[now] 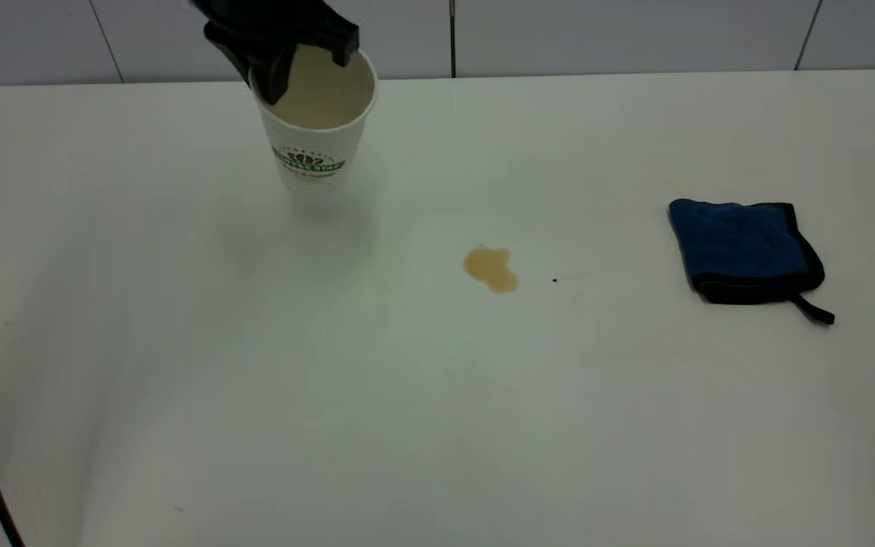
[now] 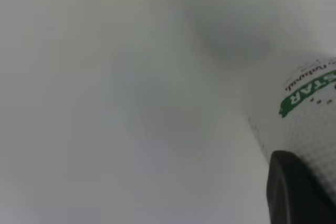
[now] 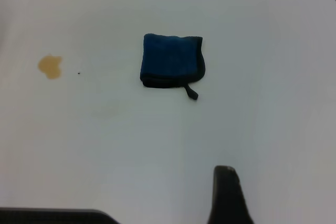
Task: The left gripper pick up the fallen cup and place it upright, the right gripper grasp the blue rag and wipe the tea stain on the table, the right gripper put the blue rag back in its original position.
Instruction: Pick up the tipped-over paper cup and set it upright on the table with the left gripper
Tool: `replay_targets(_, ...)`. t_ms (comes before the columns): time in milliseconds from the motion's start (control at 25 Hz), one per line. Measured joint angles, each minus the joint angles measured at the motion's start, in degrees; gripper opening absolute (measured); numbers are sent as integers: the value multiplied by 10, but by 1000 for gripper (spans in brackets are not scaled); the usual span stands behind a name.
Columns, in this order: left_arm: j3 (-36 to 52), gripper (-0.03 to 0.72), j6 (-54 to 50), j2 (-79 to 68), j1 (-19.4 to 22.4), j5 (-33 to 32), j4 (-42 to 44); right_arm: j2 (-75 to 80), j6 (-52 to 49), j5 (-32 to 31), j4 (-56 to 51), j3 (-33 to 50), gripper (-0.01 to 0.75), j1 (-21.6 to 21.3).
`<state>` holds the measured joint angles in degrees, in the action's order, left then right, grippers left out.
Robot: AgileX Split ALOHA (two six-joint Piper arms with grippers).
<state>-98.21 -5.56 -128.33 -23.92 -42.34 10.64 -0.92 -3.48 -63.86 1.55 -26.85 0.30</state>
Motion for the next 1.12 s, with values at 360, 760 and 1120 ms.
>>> replay_targets(360, 0, 4, 182, -28, 72, 25, -222, 0, 0, 0, 0, 0, 545, 0)
replay_targets(760, 0, 4, 186, -76, 66, 36, -230, 0, 0, 0, 0, 0, 545, 0)
replay_targets(1120, 0, 42, 185, -93, 66, 51, -231, 0, 0, 0, 0, 0, 545, 0)
